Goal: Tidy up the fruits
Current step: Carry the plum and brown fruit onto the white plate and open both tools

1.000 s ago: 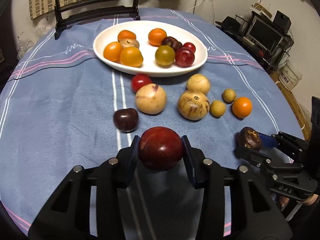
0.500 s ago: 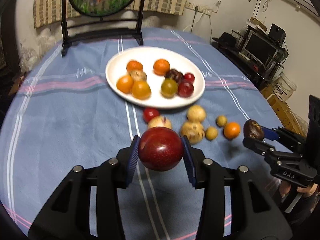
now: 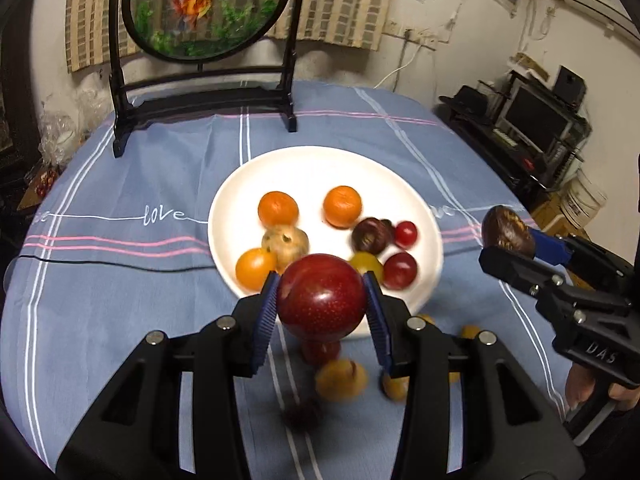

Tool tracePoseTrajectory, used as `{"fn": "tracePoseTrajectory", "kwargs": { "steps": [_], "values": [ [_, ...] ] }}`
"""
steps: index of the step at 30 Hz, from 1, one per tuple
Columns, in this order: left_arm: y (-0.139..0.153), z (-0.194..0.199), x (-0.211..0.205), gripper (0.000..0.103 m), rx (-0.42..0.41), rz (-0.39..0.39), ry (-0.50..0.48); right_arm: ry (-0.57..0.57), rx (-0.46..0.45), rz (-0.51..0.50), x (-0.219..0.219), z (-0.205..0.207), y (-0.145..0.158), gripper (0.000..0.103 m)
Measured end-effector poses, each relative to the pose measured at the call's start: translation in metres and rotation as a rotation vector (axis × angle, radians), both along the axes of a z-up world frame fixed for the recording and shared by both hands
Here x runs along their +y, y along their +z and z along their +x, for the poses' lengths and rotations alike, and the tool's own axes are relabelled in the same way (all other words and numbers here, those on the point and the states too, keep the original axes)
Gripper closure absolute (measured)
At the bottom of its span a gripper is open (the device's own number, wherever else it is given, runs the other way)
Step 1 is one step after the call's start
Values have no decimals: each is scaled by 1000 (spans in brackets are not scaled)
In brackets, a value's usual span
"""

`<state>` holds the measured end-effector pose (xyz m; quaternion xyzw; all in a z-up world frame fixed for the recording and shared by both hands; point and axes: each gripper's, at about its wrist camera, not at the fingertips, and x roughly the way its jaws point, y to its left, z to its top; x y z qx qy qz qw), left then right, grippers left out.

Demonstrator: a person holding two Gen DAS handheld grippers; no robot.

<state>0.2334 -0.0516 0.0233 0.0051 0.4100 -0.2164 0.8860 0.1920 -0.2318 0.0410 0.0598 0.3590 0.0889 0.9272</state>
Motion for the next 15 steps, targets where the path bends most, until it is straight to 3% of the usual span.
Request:
{"fn": "tracePoseTrajectory", "kwargs": {
  "steps": [5,15],
  "values": [
    [-21,43,-8,60,78,-24,25,-28,105,10,-5,50,-23,54],
    [-41,79,-14,60,99,27,59,-79,212,-46,-8,99,-60,54]
  ]
}}
